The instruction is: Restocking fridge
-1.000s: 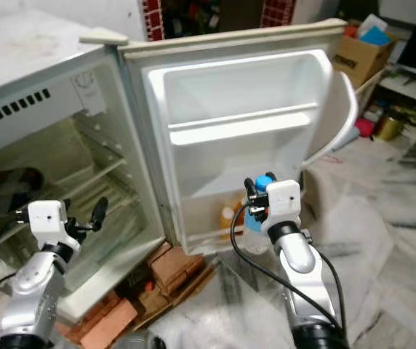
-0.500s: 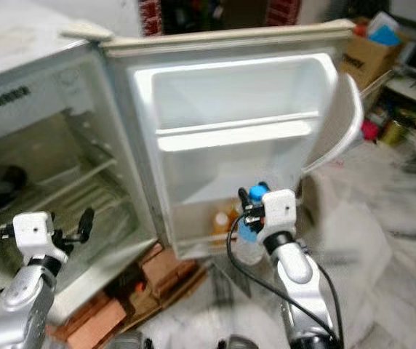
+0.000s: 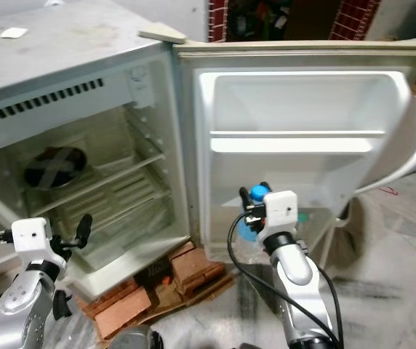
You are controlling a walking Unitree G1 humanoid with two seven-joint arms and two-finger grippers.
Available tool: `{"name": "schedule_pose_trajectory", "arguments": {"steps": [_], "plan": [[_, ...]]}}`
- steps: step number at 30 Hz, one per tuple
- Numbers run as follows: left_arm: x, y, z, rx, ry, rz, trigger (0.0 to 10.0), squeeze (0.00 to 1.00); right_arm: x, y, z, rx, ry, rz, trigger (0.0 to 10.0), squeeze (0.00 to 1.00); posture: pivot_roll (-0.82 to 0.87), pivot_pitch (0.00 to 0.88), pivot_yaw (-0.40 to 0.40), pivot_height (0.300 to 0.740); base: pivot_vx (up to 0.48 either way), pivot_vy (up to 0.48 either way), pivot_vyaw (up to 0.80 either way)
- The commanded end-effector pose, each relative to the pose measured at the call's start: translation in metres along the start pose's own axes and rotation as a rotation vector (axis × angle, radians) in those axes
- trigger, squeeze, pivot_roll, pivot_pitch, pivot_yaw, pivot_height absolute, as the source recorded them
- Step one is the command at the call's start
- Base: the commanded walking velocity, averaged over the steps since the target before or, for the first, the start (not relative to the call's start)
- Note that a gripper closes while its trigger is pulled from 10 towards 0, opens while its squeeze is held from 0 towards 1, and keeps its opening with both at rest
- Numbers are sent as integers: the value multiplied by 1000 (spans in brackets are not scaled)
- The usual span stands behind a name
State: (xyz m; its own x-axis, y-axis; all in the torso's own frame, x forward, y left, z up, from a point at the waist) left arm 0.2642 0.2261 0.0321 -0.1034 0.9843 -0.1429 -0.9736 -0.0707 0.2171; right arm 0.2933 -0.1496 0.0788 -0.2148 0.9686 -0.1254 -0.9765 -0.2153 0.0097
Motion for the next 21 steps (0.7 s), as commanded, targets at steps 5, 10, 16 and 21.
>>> {"name": "schedule_pose_trajectory", "arguments": {"steps": [5,10,16,21], "plan": [[-3,-4,9,-19,-23,-24,10000,0,-2,-4,13,-37,40,-44,10000,0,41,28,6,740,0,0,0],[-4,-1,6,-2,-17,-44,10000,0,-14,-3,8,-16,50,-110,10000,0,43,35,7,740,0,0,0],[-5,3,3,7,-12,-48,10000,0,-20,1,3,8,59,-144,10000,0,41,43,6,740,0,0,0],[-7,3,0,13,-11,-55,10000,0,-18,2,1,16,52,-142,10000,0,39,43,8,740,0,0,0]]}}
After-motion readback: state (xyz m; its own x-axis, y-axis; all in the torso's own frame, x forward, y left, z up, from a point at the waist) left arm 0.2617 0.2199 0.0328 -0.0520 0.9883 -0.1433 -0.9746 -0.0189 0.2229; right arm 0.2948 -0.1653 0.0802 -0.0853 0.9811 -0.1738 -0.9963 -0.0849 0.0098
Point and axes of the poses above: a point about 5 cm out from each wrist's last joint towards the gripper, its own y axis pointing back from the gripper into the wrist, its own z axis along the axis of the wrist's last joint, x = y × z, the point moved 4 cm from there along -y, pointing out of the wrist towards the gripper, and after that the axes turned 5 degrees about y, right-handed, at the moved point
